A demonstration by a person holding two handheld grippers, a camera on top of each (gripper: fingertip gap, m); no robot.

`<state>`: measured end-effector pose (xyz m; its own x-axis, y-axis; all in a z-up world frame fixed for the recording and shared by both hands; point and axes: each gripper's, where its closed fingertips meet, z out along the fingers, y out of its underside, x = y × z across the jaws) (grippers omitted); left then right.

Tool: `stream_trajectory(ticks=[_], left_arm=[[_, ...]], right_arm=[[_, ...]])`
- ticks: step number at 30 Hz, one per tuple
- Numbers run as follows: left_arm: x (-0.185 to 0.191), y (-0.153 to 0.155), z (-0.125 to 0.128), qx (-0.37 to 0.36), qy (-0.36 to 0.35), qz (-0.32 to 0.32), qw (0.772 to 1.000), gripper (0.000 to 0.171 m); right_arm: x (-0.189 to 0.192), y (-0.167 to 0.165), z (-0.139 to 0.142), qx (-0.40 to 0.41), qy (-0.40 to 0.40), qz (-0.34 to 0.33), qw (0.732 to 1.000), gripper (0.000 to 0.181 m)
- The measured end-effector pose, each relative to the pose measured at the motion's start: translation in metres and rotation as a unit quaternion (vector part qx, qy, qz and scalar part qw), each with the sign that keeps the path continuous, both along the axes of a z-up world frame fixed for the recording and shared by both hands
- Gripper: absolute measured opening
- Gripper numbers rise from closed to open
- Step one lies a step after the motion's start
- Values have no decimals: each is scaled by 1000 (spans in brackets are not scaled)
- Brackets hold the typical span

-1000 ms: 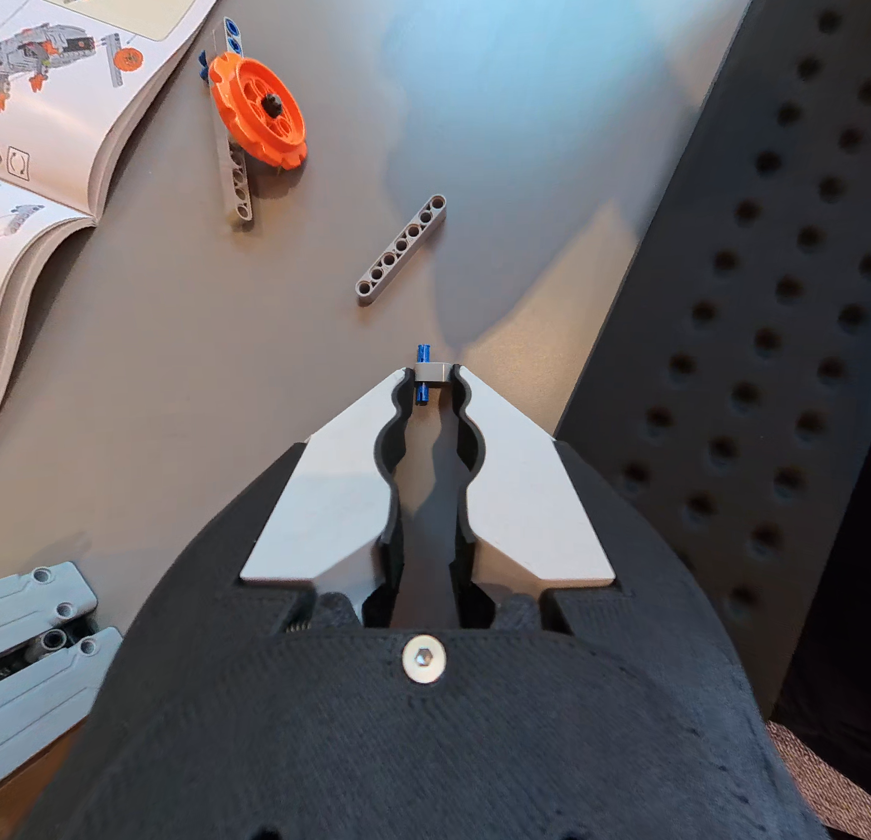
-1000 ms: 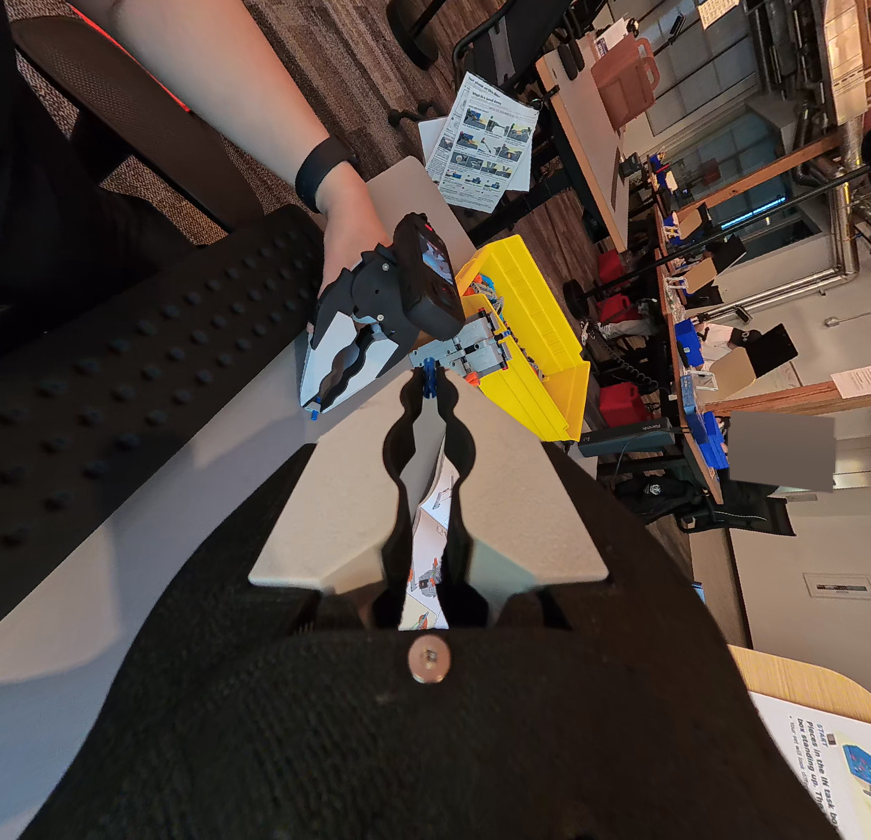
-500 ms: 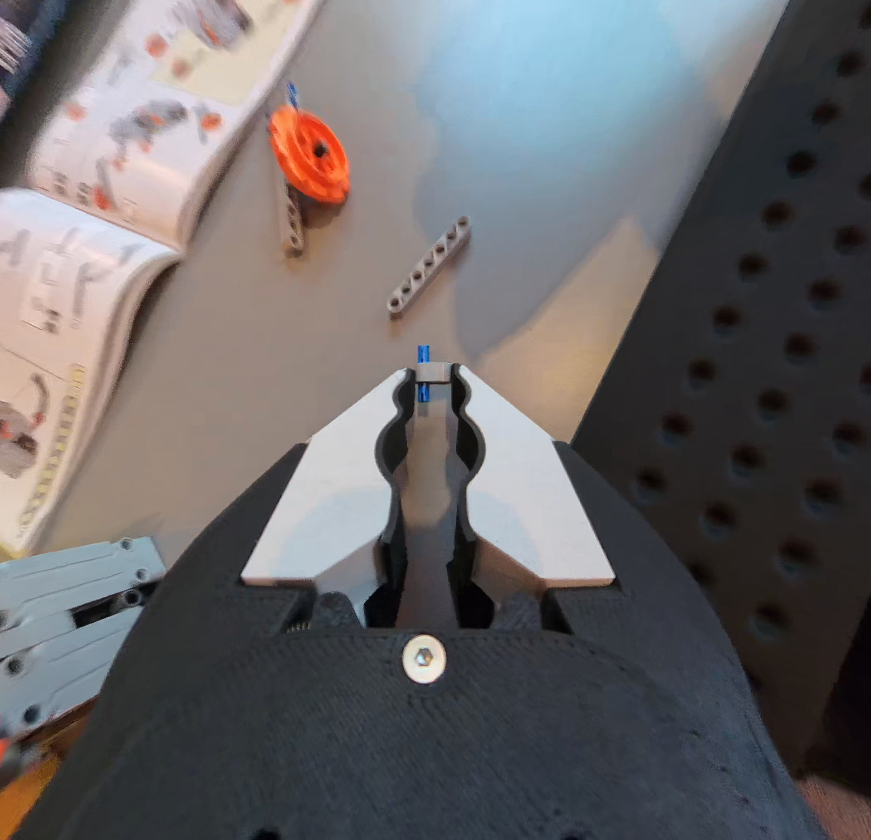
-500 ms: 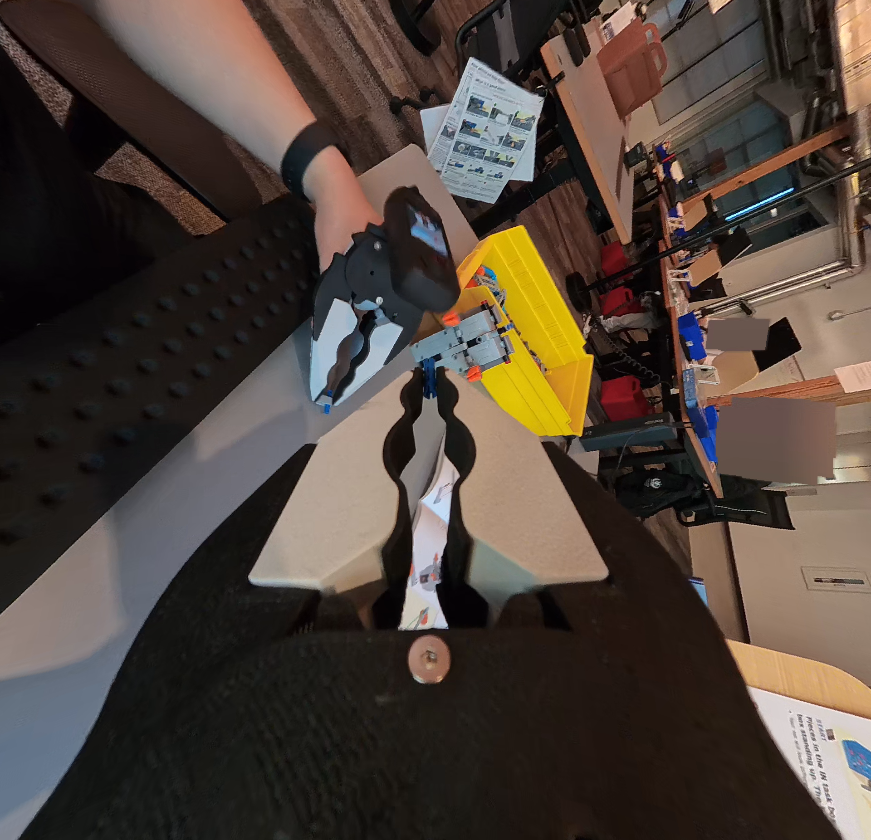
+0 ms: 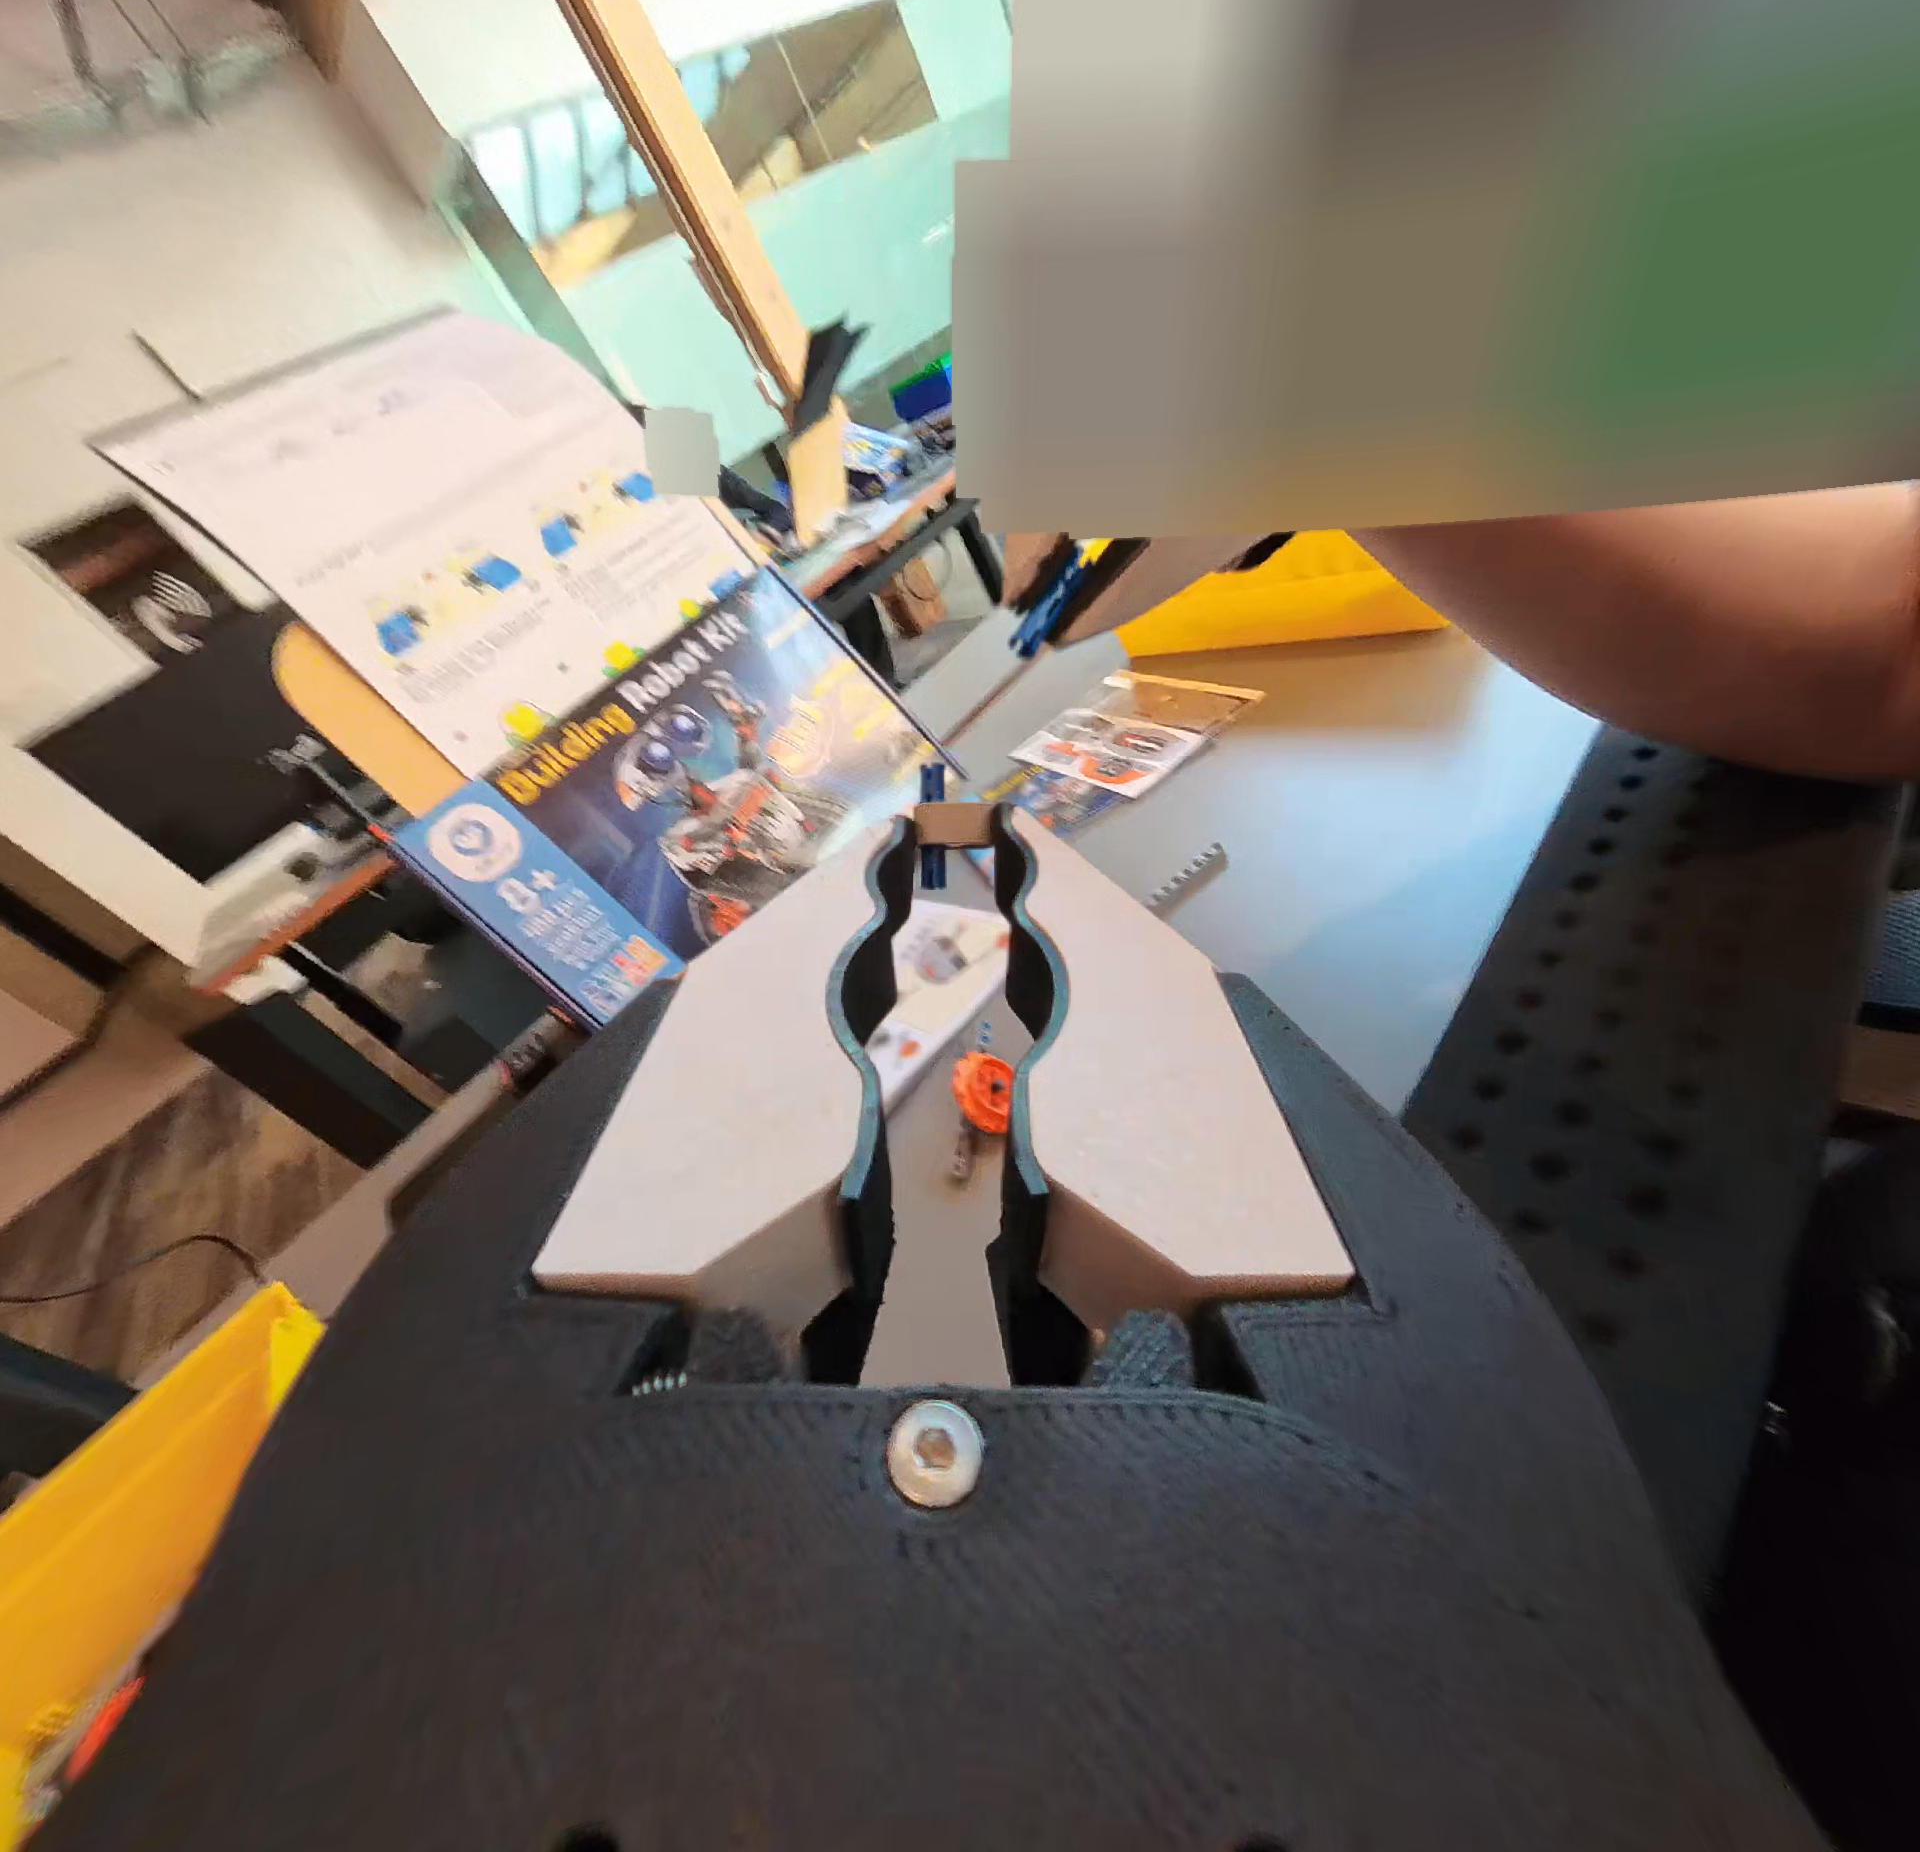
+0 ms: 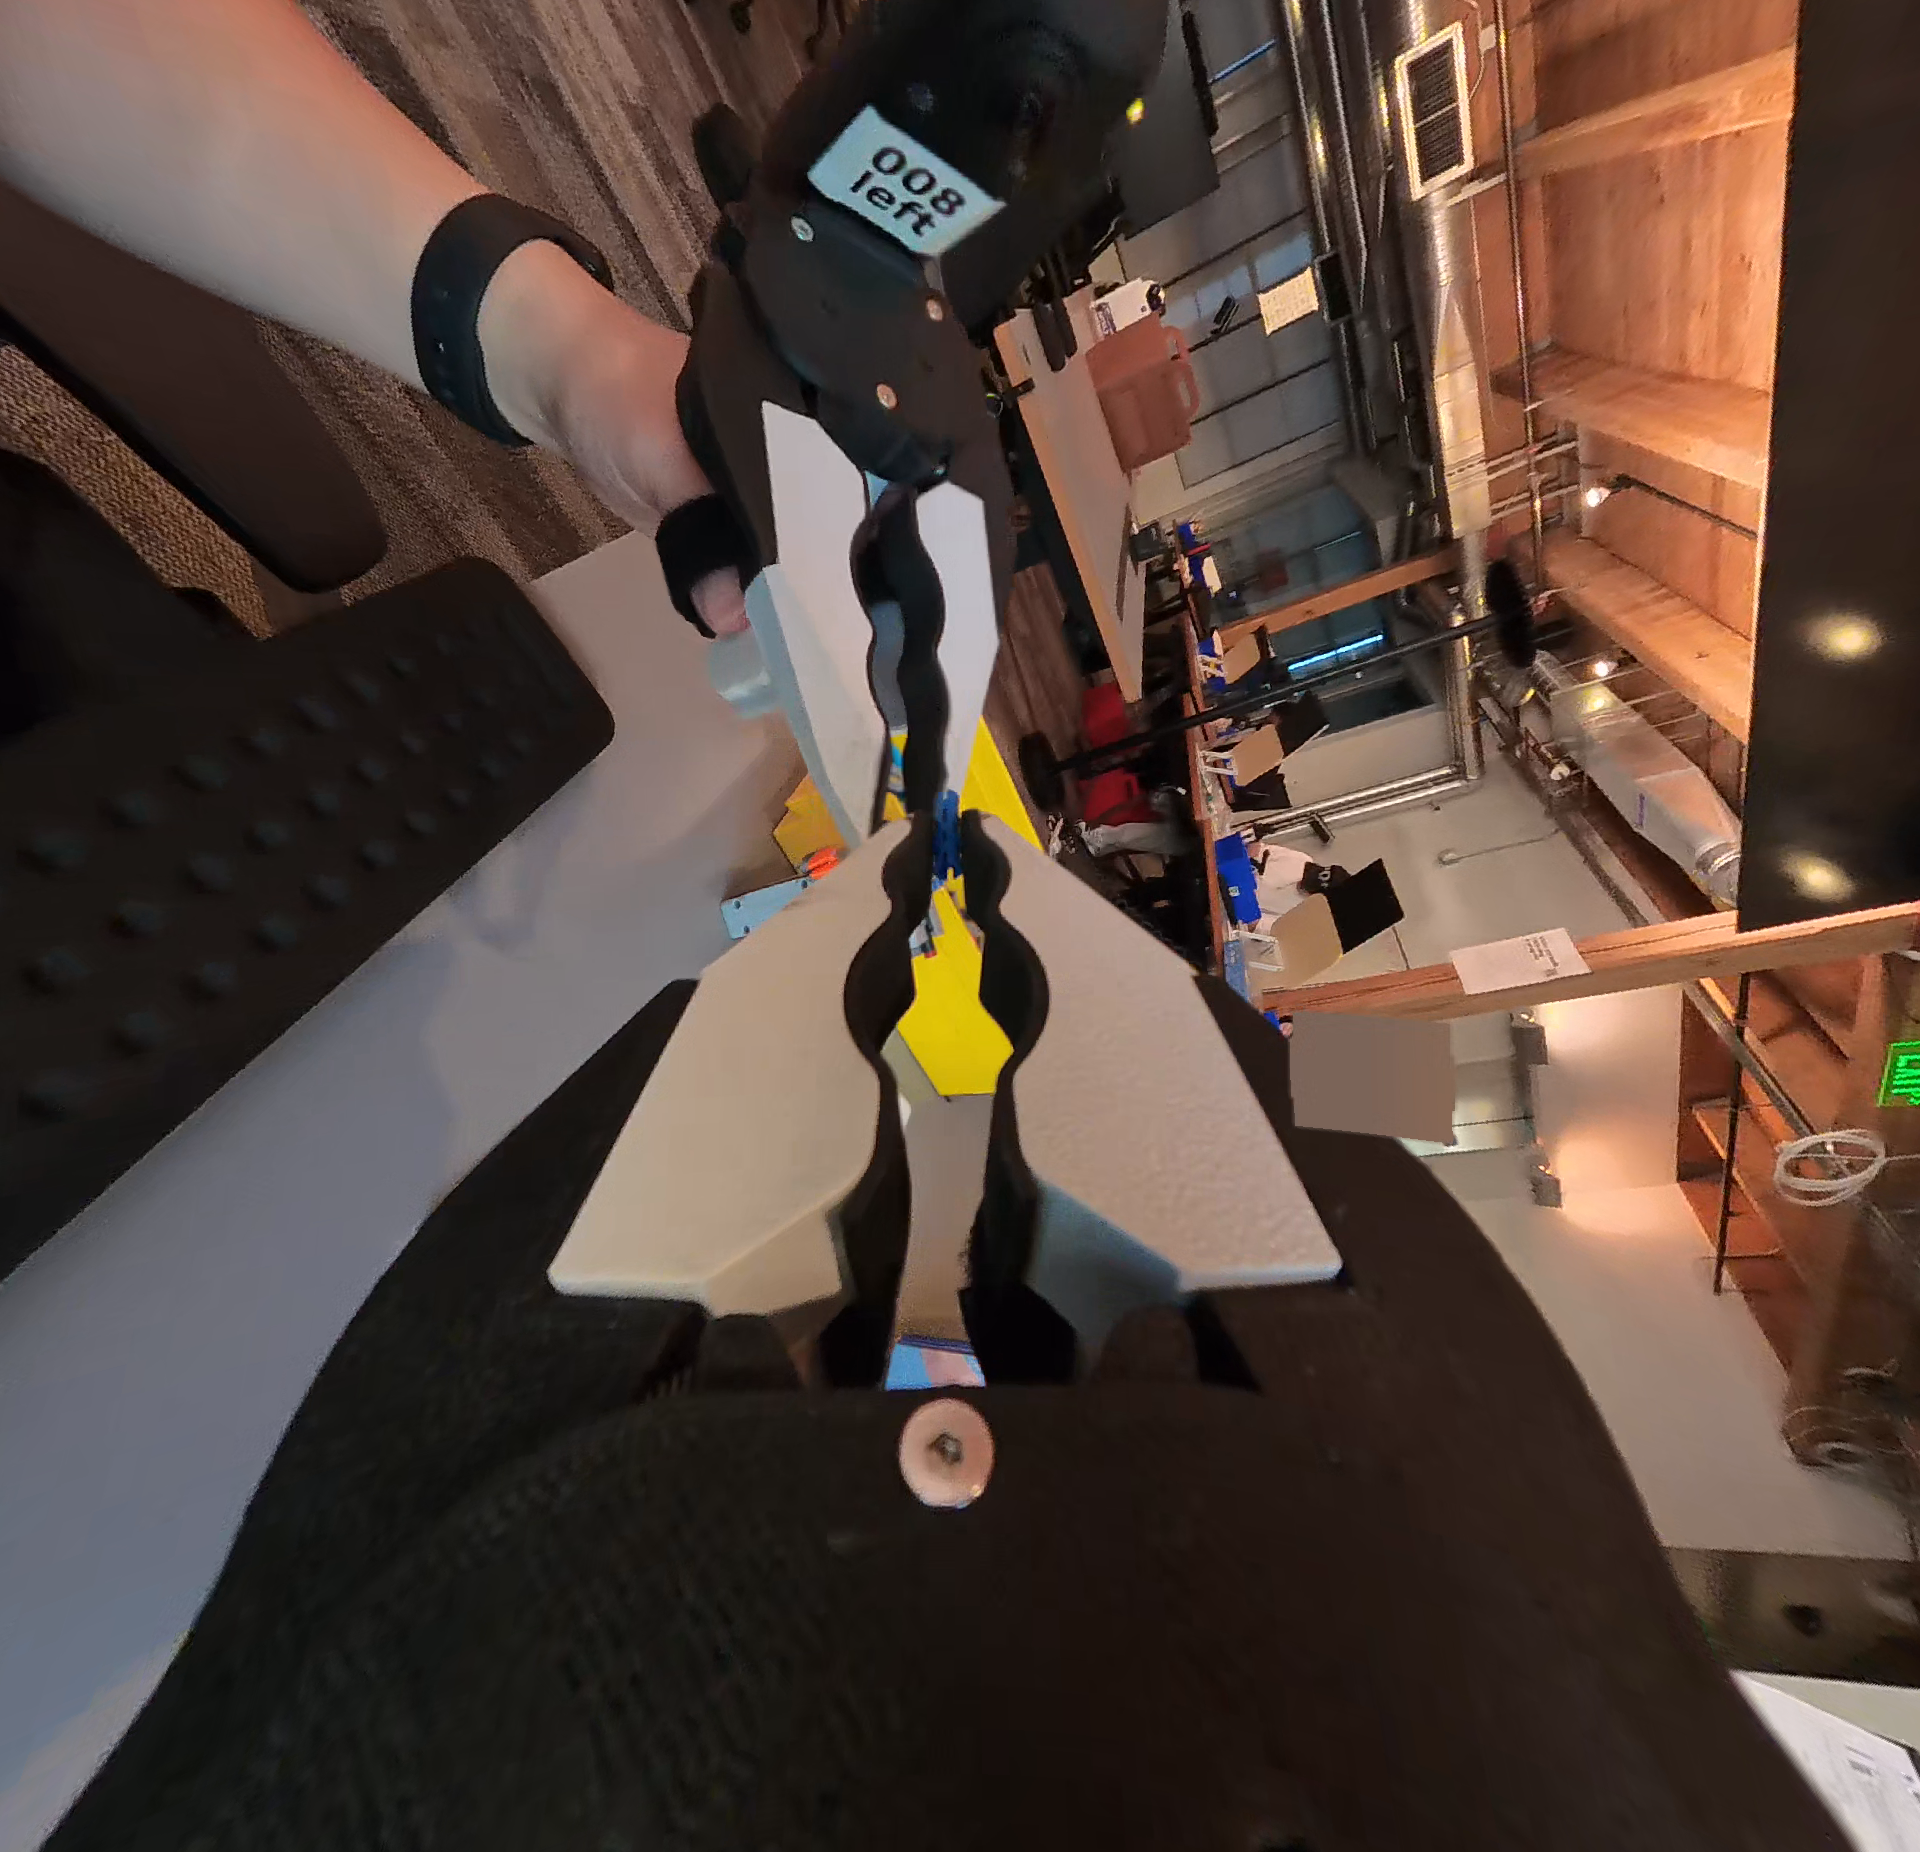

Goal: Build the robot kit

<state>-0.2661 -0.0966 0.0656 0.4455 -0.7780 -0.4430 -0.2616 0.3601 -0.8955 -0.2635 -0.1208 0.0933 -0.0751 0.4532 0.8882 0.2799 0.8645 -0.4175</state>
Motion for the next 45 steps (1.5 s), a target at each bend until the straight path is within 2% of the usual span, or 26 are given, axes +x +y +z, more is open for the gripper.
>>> stream_trajectory(ticks=[3,8,24,29,37,45], left_arm=[[-1,-4,10,46,-6,21,999,13],[5,-16,17,61,-9,9,998,13],[8,-23,25,39,-39,-16,998,13],[12,-24,22,30,-22,-9,999,13],[17,-27,11,19,59,-24,998,13],[20,-28,14,5,74,-24,997,13]], right_arm=[[-1,-2,1,10,2,-3,1000,4],[-3,-2,1,20,6,-5,1000,4],[-4,-3,-2,25,6,5,1000,4],[-1,-5,-6,18,-8,8,1000,4],[5,-7,-18,-12,-55,-1,998,4],[7,-7,-16,-24,-58,-9,998,4]])
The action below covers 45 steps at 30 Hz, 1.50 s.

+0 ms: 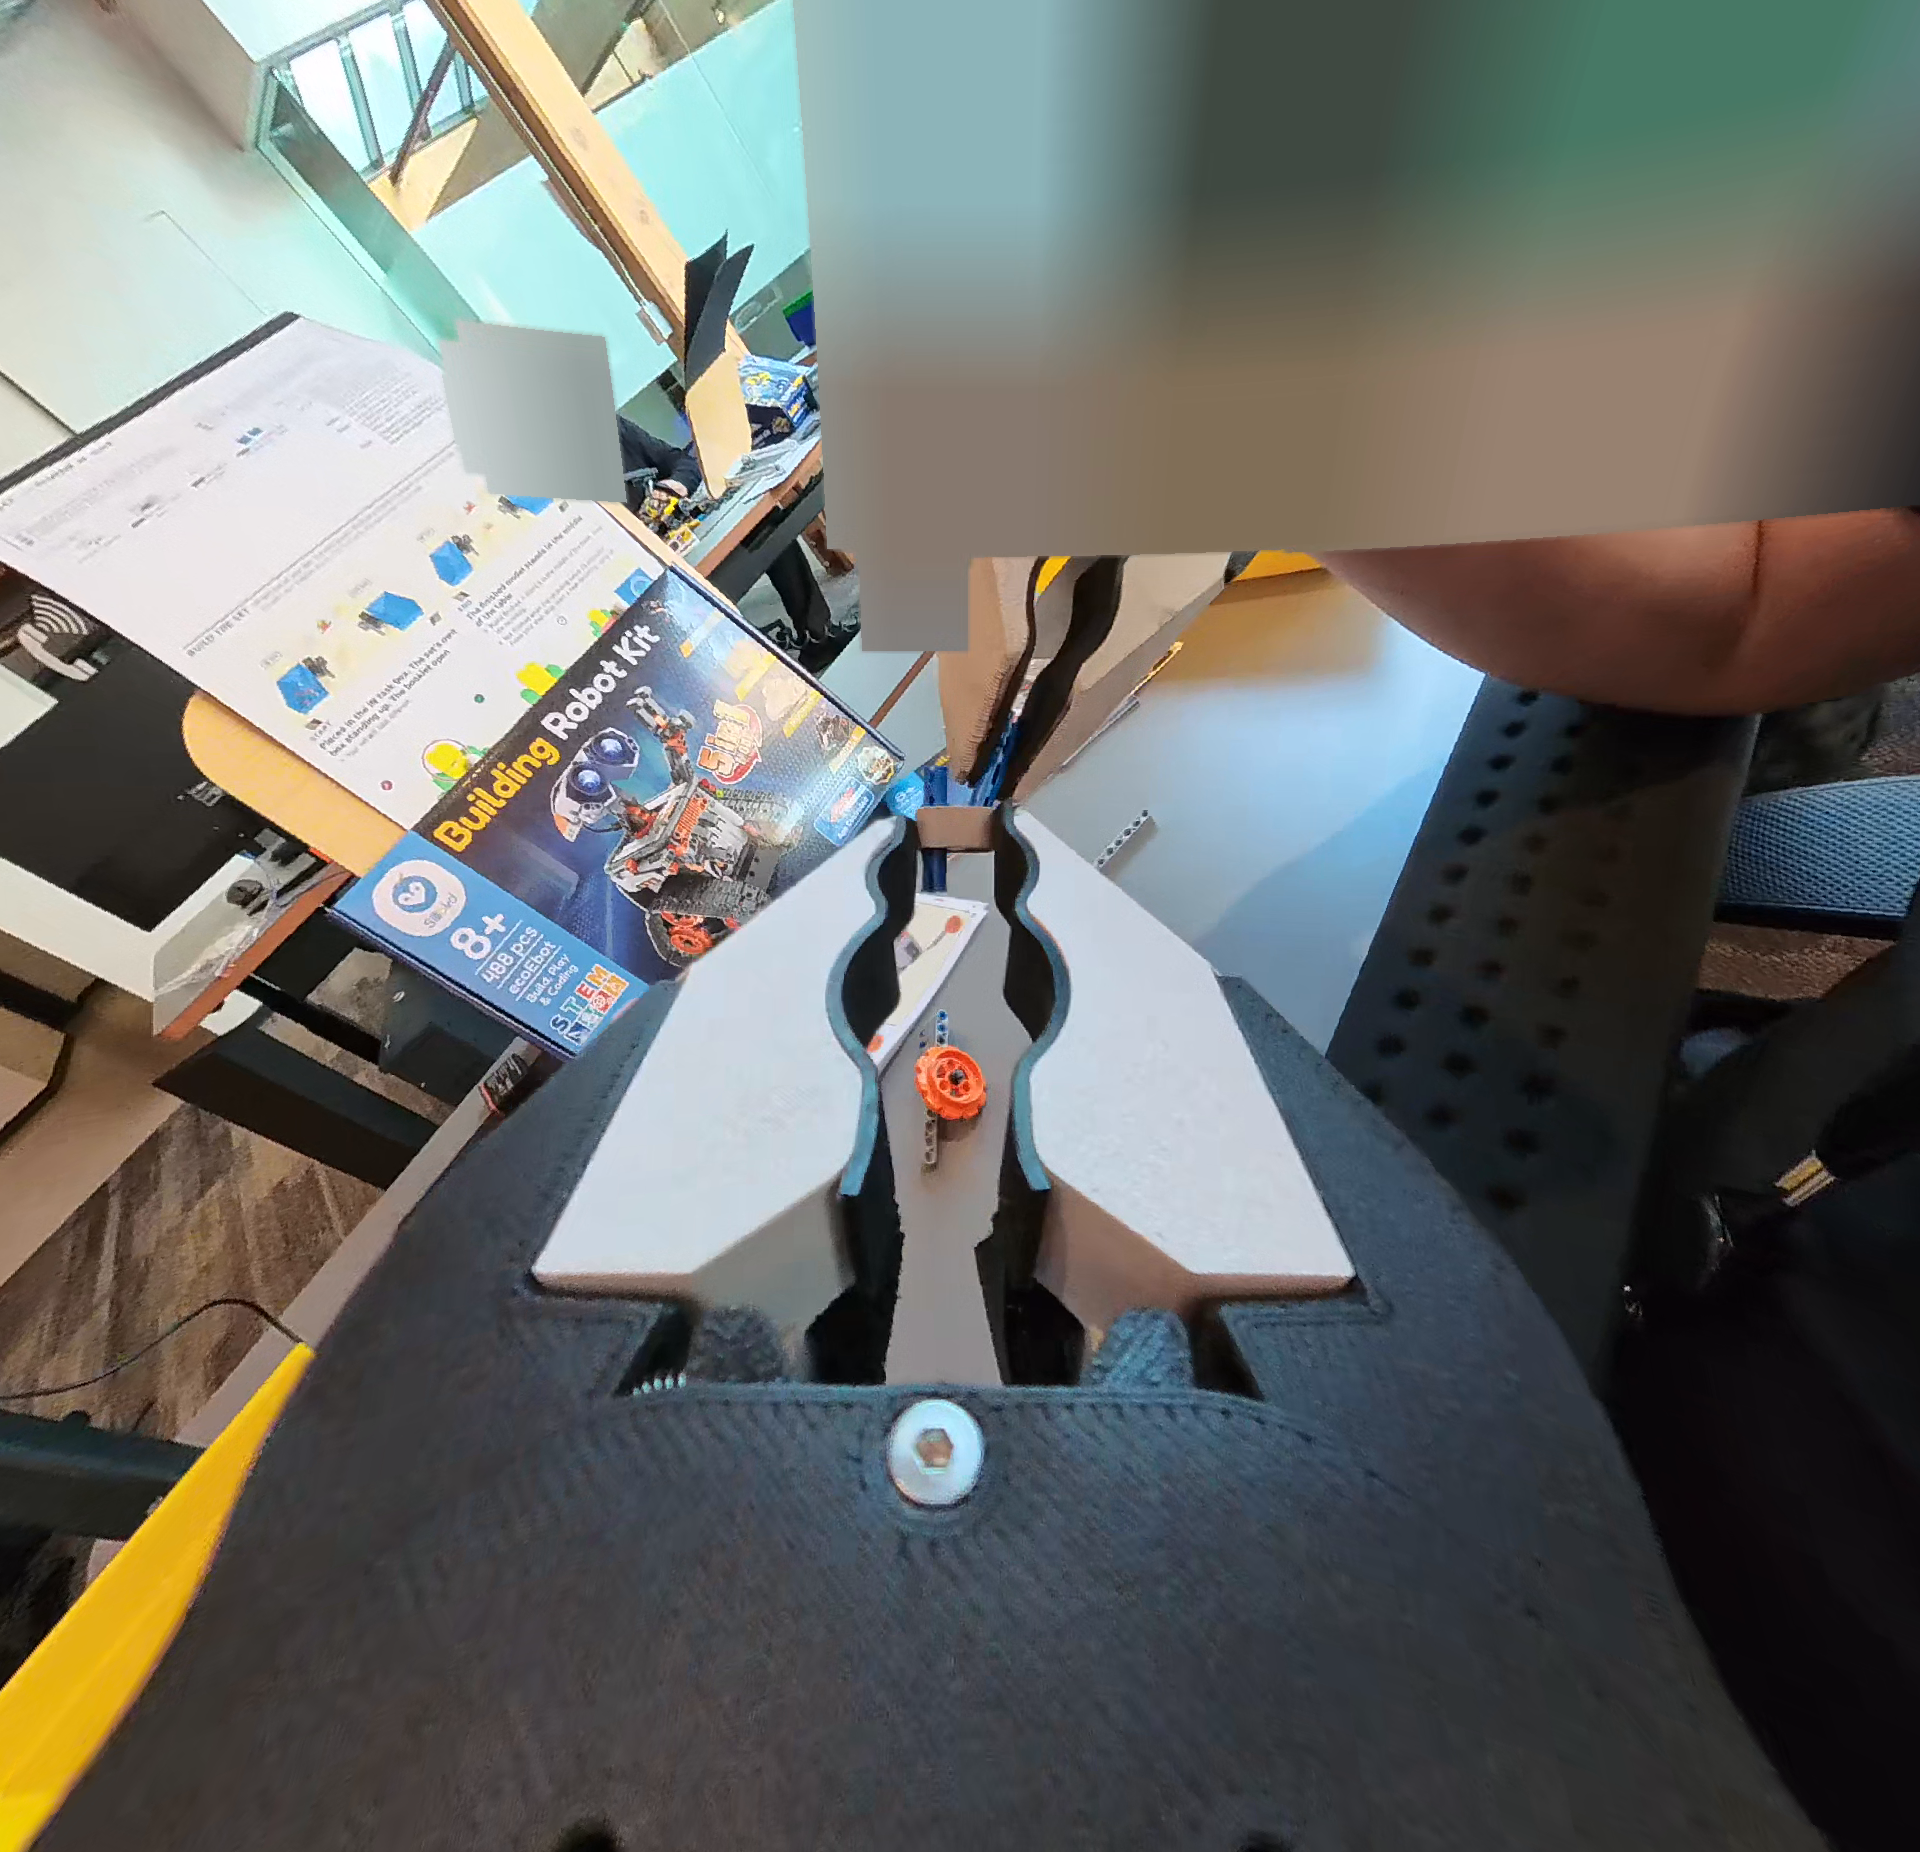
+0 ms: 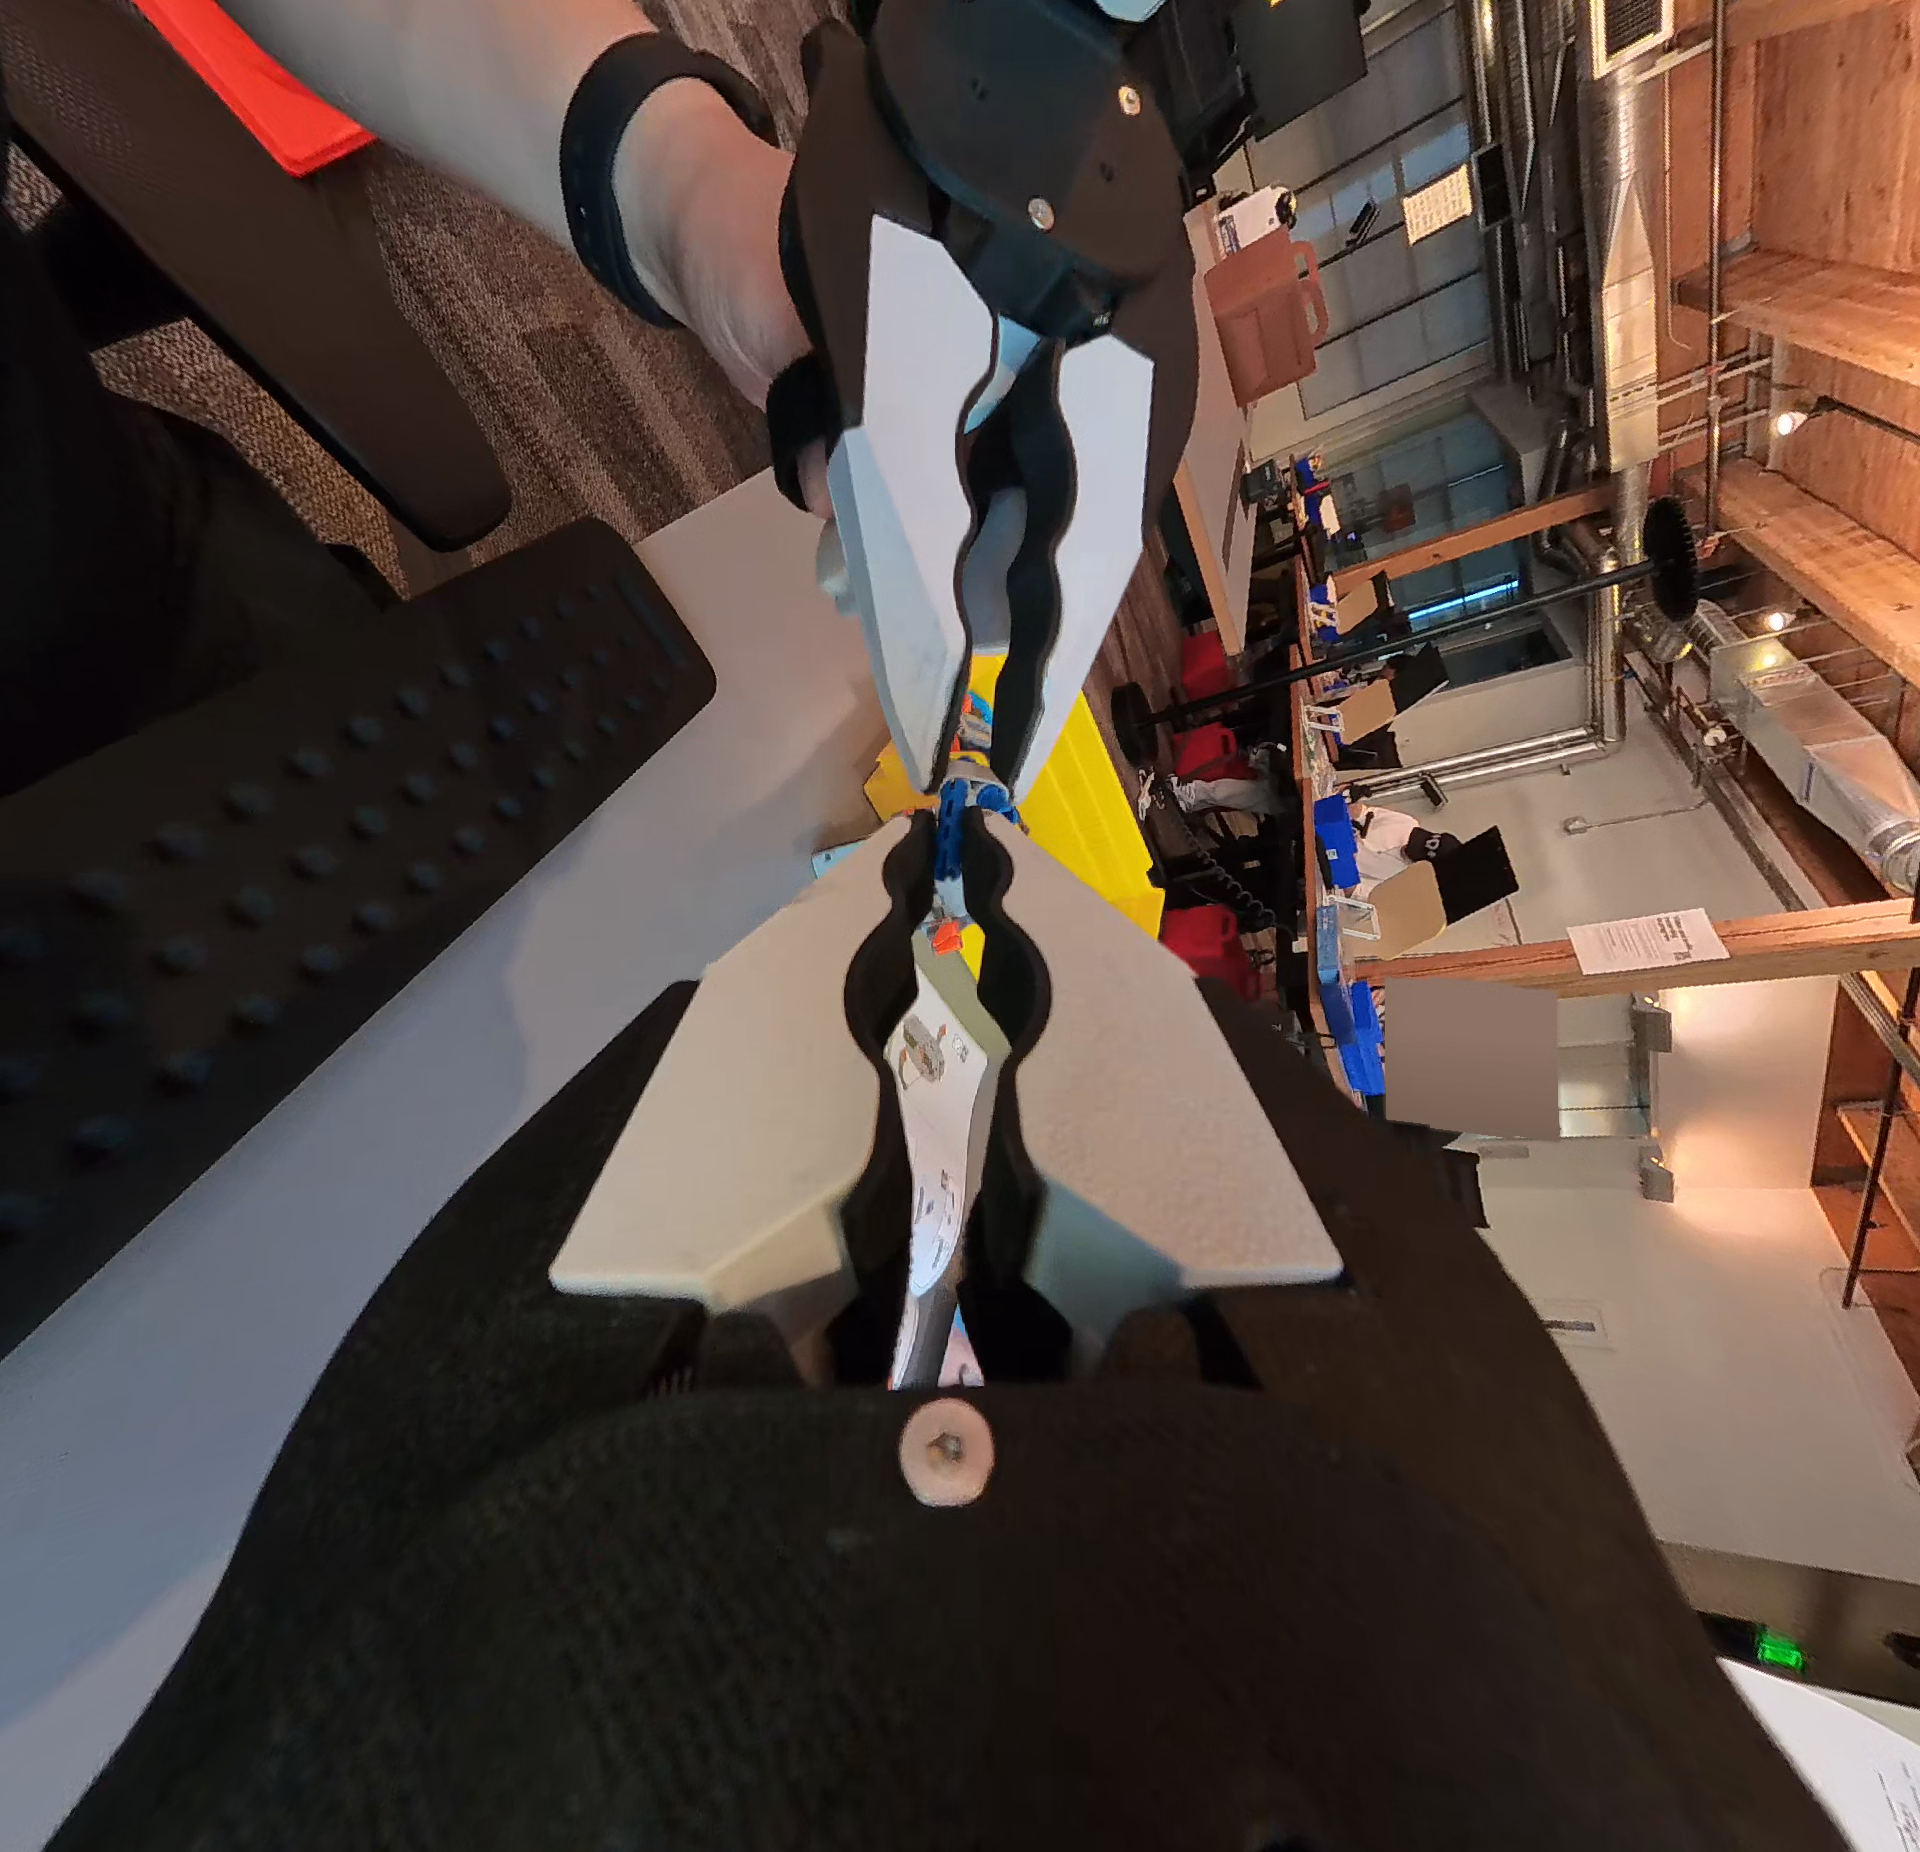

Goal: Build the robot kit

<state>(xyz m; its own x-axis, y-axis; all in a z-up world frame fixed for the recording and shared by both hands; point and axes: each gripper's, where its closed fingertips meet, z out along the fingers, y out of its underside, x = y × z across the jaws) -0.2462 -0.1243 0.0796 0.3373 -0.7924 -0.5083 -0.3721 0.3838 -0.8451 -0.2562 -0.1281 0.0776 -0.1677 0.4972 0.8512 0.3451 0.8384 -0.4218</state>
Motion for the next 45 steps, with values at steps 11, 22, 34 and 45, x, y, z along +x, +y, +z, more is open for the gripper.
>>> stream_trajectory(ticks=[11,22,34,45], left_arm=[[1,0,-8,-19,58,-4,998,12],[3,0,-12,-17,108,4,994,13],[5,9,-26,-37,158,25,986,13],[4,18,-18,-33,157,84,983,13]], right_arm=[[1,-1,-7,-10,-27,-6,1000,4],[2,0,-11,-13,-44,-15,999,4],[5,8,-23,3,-86,-49,995,4],[4,16,-16,-26,-59,-64,996,3]])
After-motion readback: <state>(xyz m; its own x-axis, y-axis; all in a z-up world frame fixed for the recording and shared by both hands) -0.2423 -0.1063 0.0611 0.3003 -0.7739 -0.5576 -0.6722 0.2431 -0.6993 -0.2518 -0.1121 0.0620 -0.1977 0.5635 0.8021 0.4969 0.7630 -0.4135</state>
